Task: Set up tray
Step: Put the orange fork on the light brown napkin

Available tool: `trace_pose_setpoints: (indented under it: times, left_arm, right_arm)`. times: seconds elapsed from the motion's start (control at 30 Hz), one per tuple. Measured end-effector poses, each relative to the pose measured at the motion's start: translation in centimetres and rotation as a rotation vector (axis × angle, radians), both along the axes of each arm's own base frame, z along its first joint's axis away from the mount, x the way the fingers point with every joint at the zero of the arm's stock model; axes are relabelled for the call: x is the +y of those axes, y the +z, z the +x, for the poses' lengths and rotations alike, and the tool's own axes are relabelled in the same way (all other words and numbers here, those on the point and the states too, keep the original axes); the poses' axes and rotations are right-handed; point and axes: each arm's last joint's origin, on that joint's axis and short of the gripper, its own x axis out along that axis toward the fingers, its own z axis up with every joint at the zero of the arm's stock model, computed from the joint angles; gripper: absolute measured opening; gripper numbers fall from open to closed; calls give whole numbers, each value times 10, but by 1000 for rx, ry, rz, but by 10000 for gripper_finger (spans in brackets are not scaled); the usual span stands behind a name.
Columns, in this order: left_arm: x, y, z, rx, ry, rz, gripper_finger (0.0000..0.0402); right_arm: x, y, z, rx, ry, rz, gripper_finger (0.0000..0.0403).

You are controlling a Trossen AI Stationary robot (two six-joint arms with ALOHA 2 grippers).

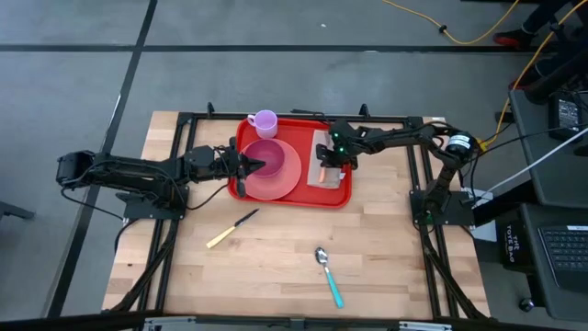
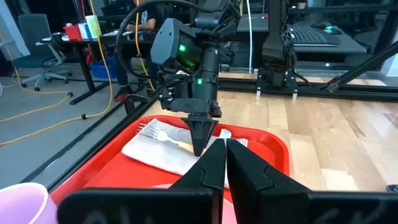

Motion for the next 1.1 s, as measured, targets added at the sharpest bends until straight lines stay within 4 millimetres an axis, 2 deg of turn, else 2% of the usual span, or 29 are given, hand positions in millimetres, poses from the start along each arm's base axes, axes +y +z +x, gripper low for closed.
trace_pose_setpoints:
  times: [1.1]
  left_arm:
    - [0, 0, 0, 0, -1, 0, 9]
  right_arm:
    - [-4, 1, -3, -49, 57, 60, 49]
